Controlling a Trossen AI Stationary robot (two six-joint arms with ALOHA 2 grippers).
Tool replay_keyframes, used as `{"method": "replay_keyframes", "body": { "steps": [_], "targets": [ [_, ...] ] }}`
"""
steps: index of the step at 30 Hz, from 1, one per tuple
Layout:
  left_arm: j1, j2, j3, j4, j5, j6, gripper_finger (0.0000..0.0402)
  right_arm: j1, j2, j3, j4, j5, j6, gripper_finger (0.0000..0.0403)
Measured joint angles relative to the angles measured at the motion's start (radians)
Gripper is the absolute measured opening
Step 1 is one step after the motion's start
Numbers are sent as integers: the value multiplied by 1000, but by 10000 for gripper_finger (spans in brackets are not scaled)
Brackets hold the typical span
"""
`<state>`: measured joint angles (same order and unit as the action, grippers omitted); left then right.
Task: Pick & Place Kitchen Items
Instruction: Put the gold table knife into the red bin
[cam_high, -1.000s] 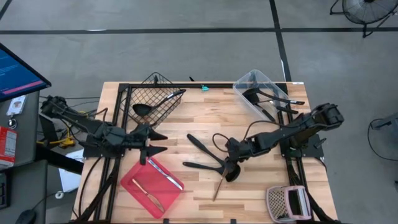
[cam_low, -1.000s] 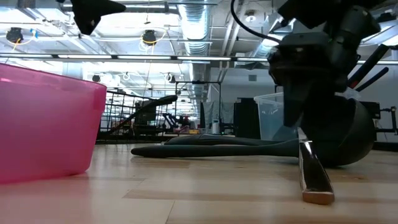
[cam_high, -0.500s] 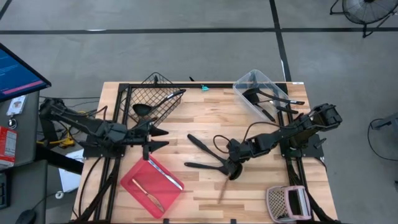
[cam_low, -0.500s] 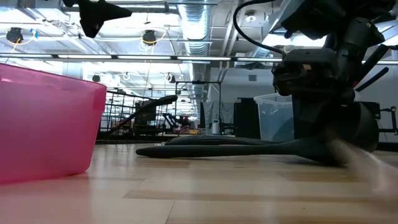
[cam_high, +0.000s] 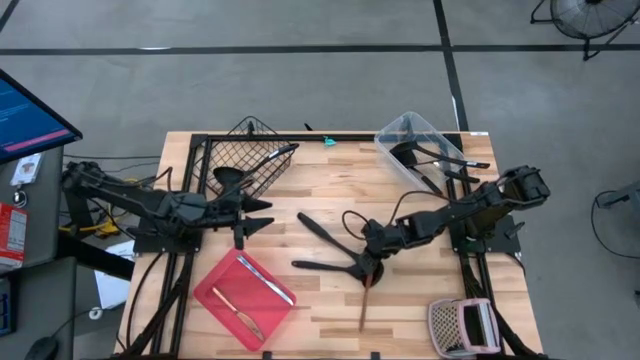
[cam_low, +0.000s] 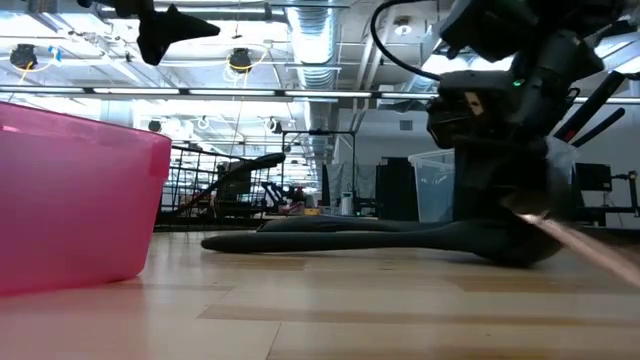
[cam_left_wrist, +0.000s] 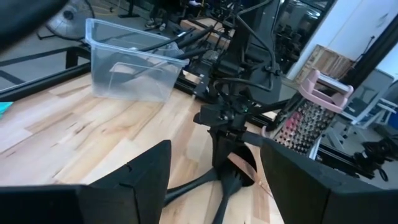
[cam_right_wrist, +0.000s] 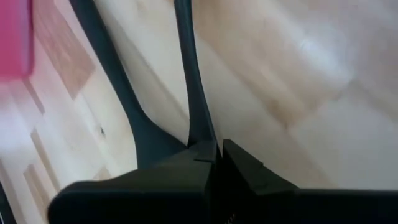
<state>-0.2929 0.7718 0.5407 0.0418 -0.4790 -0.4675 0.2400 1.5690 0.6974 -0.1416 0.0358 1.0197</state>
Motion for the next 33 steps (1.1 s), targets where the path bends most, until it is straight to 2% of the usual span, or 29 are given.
{"method": "replay_keyframes", "body": {
  "steps": [6,12,18,25,33],
  "targets": [
    [19,76,0,57,0,0,232,-71,3,-1,88,18,-55,5],
    [21,214,0,148,1,0,232,-158,3,28,108,49,-111,5],
    [31,336,0,244,15,0,232,-240,3,31,220,76,-156,2],
    [107,434,0,320,217,-3,232,-312,3,32,294,72,-196,0],
    [178,521,0,350,353,-9,232,-342,3,33,307,74,-212,0]
  ]
}}
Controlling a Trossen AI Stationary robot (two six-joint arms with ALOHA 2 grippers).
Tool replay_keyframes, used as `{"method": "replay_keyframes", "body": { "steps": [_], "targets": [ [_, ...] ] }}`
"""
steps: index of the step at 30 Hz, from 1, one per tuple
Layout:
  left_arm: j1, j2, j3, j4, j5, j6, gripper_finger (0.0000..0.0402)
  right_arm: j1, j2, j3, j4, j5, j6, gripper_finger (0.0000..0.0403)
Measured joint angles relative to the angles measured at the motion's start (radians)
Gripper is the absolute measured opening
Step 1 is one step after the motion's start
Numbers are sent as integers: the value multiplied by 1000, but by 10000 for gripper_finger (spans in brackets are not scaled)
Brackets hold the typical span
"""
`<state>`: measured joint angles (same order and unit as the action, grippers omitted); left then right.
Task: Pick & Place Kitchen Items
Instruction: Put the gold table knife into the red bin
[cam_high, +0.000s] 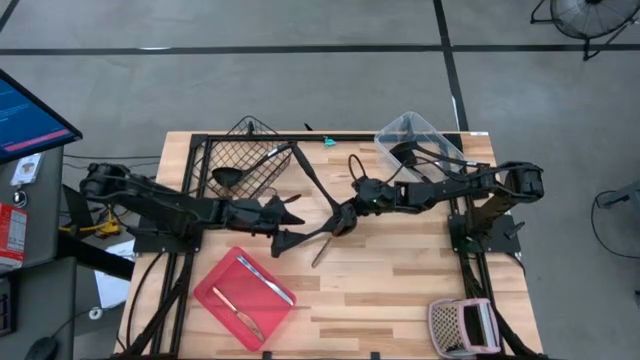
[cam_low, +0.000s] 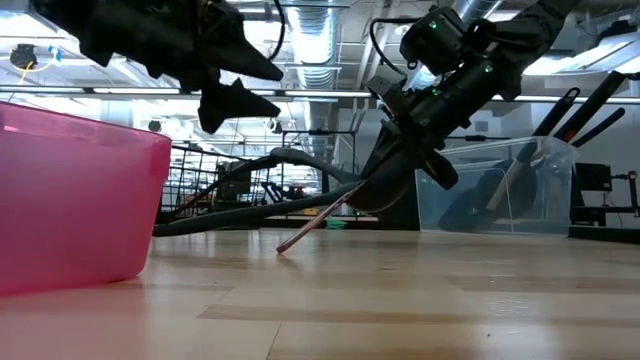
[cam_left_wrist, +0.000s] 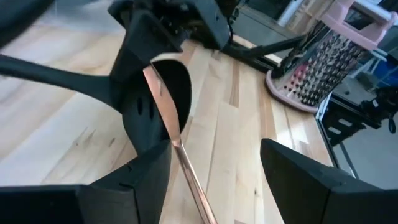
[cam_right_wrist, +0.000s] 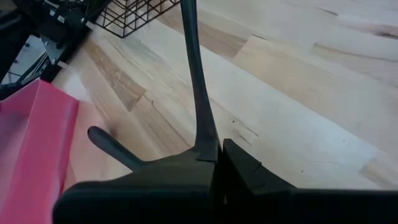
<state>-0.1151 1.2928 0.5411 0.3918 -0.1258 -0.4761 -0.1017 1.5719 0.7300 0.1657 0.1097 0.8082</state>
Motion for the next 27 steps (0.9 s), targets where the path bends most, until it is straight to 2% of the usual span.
{"method": "replay_keyframes", "body": {
  "steps": [5,16,27],
  "targets": [
    [15,51,1,48,45,1,232,-12,0,0,6,0,-7,0],
    [16,182,90,45,45,94,264,-47,0,0,78,20,-8,1],
    [16,281,115,42,45,103,263,-45,0,0,102,21,-7,1]
  ]
}}
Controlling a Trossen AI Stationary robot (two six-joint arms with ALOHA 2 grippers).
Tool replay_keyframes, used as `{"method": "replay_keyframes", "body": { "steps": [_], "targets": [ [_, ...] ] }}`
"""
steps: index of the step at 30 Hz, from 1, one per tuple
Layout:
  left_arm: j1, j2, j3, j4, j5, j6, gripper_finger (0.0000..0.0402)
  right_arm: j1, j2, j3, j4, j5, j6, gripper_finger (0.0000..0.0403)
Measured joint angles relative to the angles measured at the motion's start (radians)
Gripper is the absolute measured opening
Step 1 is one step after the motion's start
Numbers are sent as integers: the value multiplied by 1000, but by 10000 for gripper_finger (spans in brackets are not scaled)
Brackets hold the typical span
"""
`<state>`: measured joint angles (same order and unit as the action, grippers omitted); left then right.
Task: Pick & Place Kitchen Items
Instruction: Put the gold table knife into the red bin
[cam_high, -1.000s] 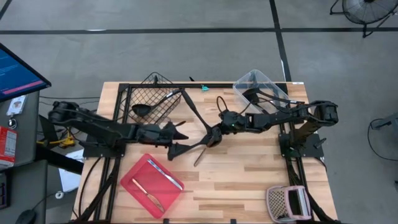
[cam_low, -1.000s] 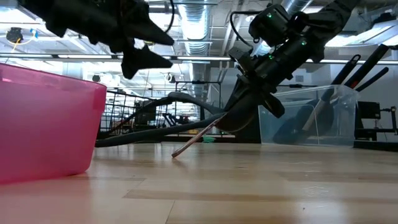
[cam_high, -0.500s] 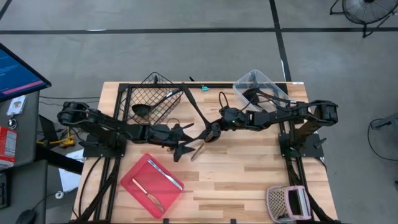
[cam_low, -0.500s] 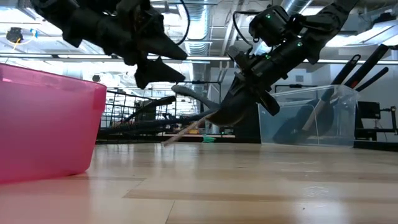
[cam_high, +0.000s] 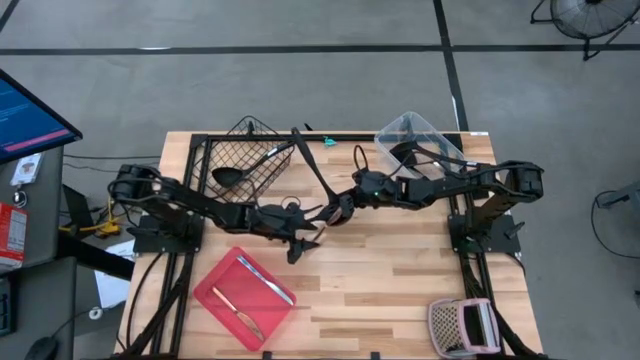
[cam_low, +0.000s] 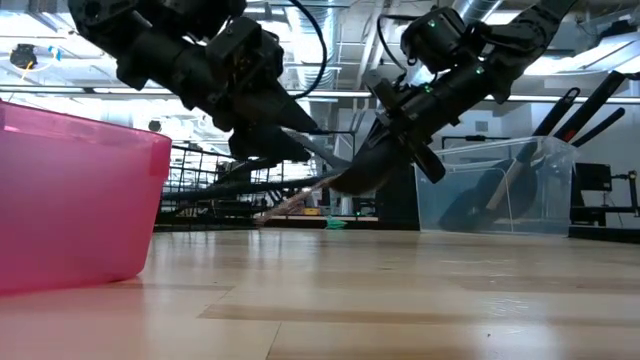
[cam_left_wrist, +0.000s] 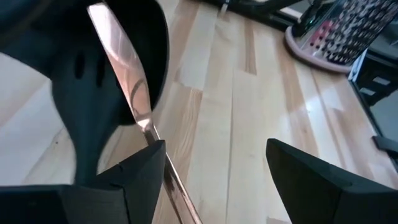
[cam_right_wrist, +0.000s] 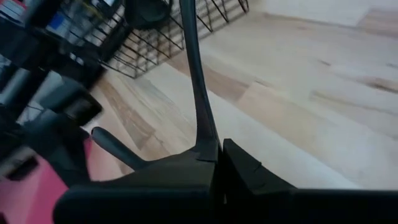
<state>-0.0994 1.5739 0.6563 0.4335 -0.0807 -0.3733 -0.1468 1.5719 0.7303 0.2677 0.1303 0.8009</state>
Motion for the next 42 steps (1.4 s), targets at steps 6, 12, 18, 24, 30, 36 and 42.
{"method": "replay_keyframes", "body": {
  "steps": [6,12,18,24,30,36,42],
  "targets": [
    [0,9,0,1,-28,2,262,-6,-1,2,36,2,0,1],
    [0,9,0,-29,-53,2,262,-2,-1,2,56,1,0,1],
    [0,9,0,-51,-54,3,260,2,-1,2,93,-6,-8,1],
    [0,9,0,-58,-72,3,253,4,-1,2,117,-21,-11,1],
    [18,9,-2,-119,-70,-21,235,4,-4,3,155,-32,-12,4],
    [29,8,-2,-113,-46,-36,187,5,-4,3,147,-33,-15,3],
    [29,24,-1,-88,-34,-30,116,9,-3,3,171,-36,-19,2]
  ]
}}
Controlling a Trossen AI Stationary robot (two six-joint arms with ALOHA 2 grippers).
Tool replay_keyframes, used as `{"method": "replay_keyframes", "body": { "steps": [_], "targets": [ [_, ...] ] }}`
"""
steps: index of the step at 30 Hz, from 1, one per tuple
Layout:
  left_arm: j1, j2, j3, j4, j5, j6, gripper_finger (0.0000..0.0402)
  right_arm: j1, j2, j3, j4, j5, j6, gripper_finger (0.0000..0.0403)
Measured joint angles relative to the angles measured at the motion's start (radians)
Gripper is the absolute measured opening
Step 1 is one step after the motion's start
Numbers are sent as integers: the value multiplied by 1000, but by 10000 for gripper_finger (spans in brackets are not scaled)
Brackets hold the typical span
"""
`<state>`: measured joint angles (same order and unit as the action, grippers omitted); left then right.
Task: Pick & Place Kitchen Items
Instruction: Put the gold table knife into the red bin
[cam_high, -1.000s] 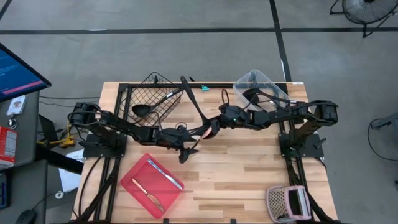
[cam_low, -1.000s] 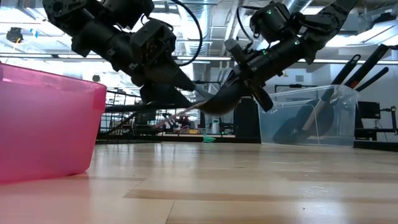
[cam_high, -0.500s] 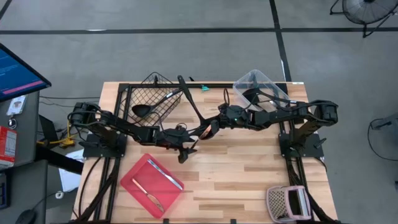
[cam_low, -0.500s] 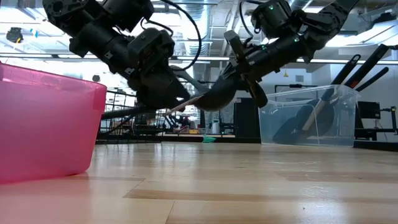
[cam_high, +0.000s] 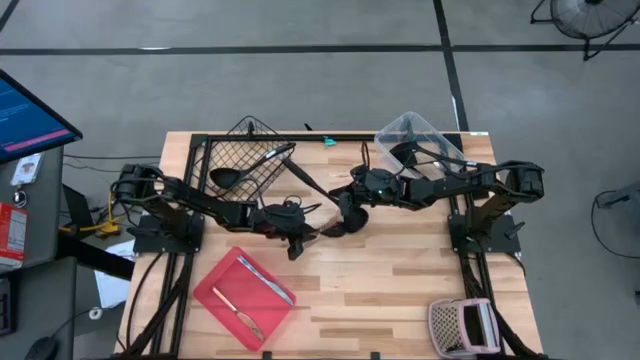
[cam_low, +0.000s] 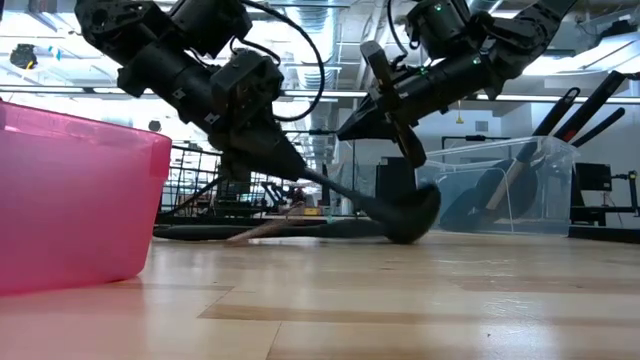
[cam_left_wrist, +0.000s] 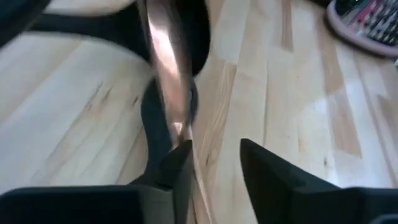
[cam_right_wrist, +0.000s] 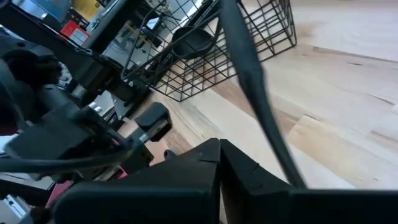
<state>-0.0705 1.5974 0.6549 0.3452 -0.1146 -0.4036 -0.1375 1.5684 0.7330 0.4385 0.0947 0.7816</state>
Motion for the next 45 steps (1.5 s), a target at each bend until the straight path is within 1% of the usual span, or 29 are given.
{"method": "replay_keyframes", "body": {
  "steps": [4,8,12,17,20,23,26,29,36,39,45],
  "targets": [
    [0,8,0,27,0,10,95,1,0,0,11,-11,-3,1],
    [8,6,0,29,19,29,99,1,1,0,11,-11,-11,1],
    [-1,6,0,30,72,65,133,1,1,0,-20,9,-33,1],
    [-27,6,0,30,76,83,198,1,2,-1,-95,35,-33,0],
    [-51,6,0,29,22,91,230,6,2,-1,-102,37,-33,0],
    [-77,6,0,27,-59,120,245,8,2,-1,-102,37,-33,0],
    [-96,6,0,7,-124,131,247,9,2,-1,-102,37,-33,0],
    [-108,13,0,-16,-151,131,241,12,2,-1,-102,37,-33,0],
    [-108,120,6,-19,-143,111,235,13,2,-1,-101,37,-33,0],
    [-107,160,29,-14,-145,111,236,13,2,-1,-101,37,-33,0],
    [-98,187,46,-21,-147,107,231,13,2,-1,-103,37,-36,0]
  ]
}}
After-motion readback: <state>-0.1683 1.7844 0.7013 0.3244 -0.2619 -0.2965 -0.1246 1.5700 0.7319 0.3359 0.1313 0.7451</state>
